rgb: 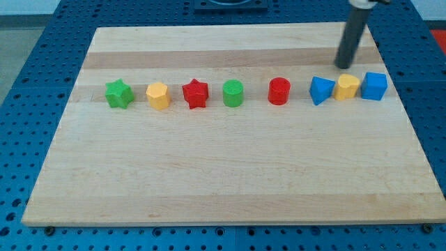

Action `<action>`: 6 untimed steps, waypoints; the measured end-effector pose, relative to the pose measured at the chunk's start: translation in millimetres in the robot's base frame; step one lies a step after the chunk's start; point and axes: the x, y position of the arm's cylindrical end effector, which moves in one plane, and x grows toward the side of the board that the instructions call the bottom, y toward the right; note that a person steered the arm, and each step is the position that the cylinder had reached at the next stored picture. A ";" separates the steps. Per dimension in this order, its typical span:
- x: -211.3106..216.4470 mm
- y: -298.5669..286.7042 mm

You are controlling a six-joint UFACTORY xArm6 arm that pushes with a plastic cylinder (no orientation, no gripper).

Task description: Push the red circle close to the green circle

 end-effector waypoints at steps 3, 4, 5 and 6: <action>57.0 83.8; 112.0 74.3; 155.3 30.0; 159.1 -24.6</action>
